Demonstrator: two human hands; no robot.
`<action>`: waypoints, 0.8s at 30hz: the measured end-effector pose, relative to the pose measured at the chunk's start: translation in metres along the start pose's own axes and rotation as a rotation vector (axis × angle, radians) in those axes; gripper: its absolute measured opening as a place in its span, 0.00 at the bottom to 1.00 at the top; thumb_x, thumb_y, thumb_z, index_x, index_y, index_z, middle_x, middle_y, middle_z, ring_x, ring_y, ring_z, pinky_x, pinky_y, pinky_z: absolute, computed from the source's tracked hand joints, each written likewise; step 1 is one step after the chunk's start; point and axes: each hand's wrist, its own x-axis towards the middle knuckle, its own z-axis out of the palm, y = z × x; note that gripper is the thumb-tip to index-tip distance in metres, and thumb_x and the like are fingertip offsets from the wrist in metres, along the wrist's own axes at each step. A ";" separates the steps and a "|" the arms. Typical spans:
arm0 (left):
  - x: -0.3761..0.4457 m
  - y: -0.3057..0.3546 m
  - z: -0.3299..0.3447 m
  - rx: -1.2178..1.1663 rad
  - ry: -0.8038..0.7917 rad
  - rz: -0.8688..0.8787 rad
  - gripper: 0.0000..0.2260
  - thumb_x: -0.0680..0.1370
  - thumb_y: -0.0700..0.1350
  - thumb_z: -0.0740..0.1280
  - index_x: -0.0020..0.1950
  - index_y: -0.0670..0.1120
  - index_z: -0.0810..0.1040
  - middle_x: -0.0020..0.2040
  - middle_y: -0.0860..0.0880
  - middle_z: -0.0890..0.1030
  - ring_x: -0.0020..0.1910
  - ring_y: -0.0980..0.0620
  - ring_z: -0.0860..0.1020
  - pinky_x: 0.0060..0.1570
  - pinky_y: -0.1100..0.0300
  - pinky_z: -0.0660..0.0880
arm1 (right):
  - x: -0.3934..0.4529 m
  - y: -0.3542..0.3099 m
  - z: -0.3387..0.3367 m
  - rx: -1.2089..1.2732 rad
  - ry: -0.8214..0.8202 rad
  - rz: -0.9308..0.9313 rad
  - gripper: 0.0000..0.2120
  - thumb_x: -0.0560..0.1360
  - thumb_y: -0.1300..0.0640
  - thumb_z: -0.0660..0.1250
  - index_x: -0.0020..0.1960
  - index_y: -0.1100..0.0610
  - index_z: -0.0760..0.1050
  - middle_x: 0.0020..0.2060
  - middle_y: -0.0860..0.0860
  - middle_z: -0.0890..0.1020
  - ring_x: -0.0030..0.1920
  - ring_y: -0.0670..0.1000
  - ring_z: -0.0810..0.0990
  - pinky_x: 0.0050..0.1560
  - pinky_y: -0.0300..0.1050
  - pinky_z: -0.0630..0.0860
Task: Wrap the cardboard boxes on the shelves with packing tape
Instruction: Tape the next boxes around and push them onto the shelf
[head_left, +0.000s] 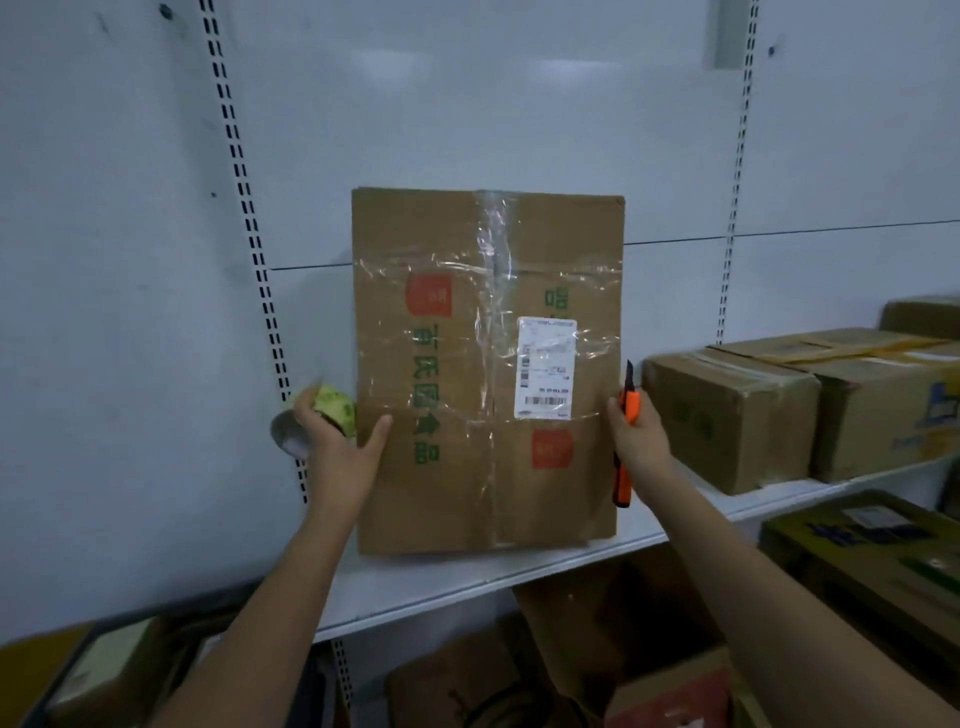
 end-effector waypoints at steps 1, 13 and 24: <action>0.009 0.010 0.000 -0.011 0.017 0.048 0.36 0.75 0.42 0.74 0.74 0.48 0.55 0.63 0.45 0.70 0.55 0.46 0.76 0.45 0.66 0.73 | -0.004 -0.003 -0.006 0.005 0.037 -0.015 0.08 0.84 0.51 0.57 0.55 0.53 0.72 0.45 0.47 0.78 0.51 0.51 0.78 0.49 0.47 0.73; 0.094 0.071 0.049 0.496 -0.206 0.519 0.24 0.79 0.40 0.63 0.74 0.48 0.60 0.42 0.42 0.77 0.40 0.40 0.77 0.36 0.50 0.72 | -0.107 -0.004 -0.017 0.117 0.134 -0.127 0.08 0.80 0.42 0.59 0.48 0.43 0.73 0.41 0.53 0.81 0.41 0.55 0.82 0.43 0.53 0.82; 0.002 0.049 0.044 0.669 -0.630 0.631 0.21 0.81 0.40 0.59 0.73 0.50 0.61 0.32 0.53 0.70 0.27 0.53 0.70 0.28 0.57 0.62 | -0.097 0.000 -0.011 -0.180 0.132 -0.218 0.12 0.82 0.49 0.60 0.42 0.53 0.72 0.37 0.52 0.77 0.36 0.48 0.76 0.37 0.42 0.69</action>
